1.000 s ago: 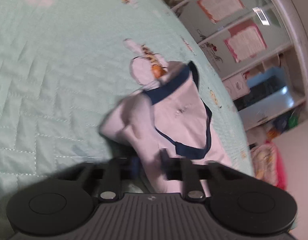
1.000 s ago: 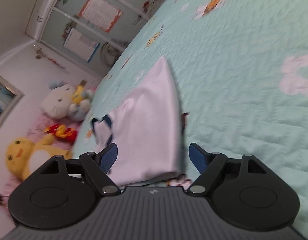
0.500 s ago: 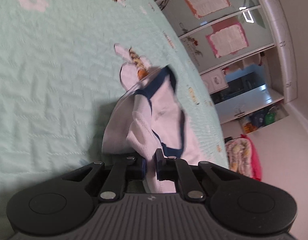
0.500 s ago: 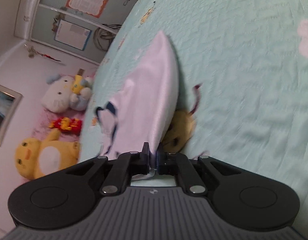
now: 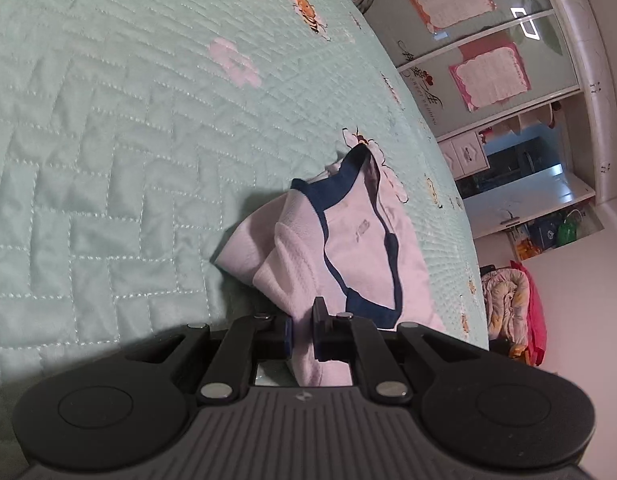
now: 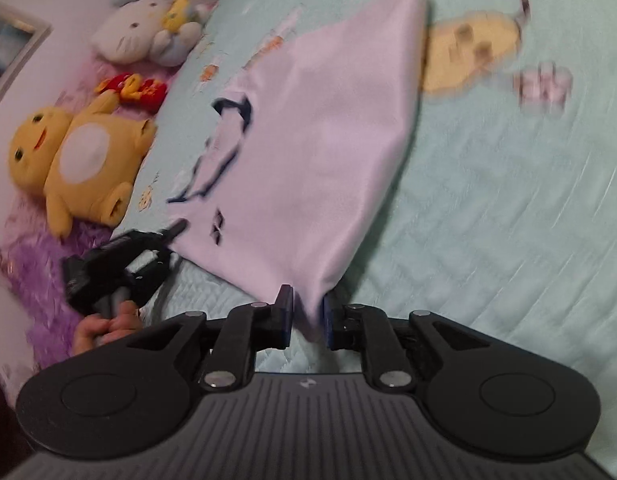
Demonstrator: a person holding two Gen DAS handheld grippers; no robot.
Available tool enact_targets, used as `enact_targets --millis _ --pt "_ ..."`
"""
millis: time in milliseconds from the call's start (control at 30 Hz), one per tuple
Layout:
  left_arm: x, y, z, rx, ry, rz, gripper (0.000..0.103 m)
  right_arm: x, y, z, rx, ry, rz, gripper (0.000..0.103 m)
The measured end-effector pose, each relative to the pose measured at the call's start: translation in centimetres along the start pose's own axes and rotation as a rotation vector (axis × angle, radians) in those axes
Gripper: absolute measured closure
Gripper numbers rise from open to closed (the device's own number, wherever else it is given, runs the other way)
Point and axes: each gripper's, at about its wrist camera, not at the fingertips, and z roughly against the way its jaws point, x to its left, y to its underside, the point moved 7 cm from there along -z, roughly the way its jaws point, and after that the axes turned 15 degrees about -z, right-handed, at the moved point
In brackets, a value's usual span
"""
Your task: Fold clothes
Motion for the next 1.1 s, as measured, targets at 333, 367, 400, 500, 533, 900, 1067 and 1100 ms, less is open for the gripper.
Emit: enact_targets --millis 333,367,400,500,533,900,1067,1100 --pt "0.1 0.4 -0.1 -0.04 -0.01 -0.006 0.092 11.0 -17.5 -9.9 -0.086 -0.113 0.418 0.052" --pt "0.2 0.4 -0.2 -0.041 -0.013 -0.002 0.091 12.0 -18.8 -12.4 -0.062 -0.122 0.449 0.052" --pt "0.3 0.4 -0.2 -0.043 -0.012 0.002 0.089 12.8 -19.7 -14.6 -0.032 -0.132 0.483 0.052" --pt "0.6 0.5 -0.3 -0.052 -0.003 0.006 0.089 14.6 -21.6 -20.1 0.077 -0.135 0.553 0.052" --pt "0.7 0.6 -0.3 -0.056 0.001 0.003 0.089 14.8 -22.3 -21.8 0.111 -0.13 0.573 0.052" --pt "0.3 -0.5 -1.4 -0.059 0.003 -0.072 0.092 13.8 -22.2 -29.2 0.384 -0.219 0.578 0.094" --pt "0.0 -3.4 -2.1 -0.072 -0.005 -0.121 0.094 14.0 -24.6 -26.2 0.168 -0.222 0.497 0.096" --pt "-0.1 -4.7 -2.3 -0.086 -0.001 -0.132 0.095 14.0 -25.2 -25.5 0.12 -0.223 0.479 0.096"
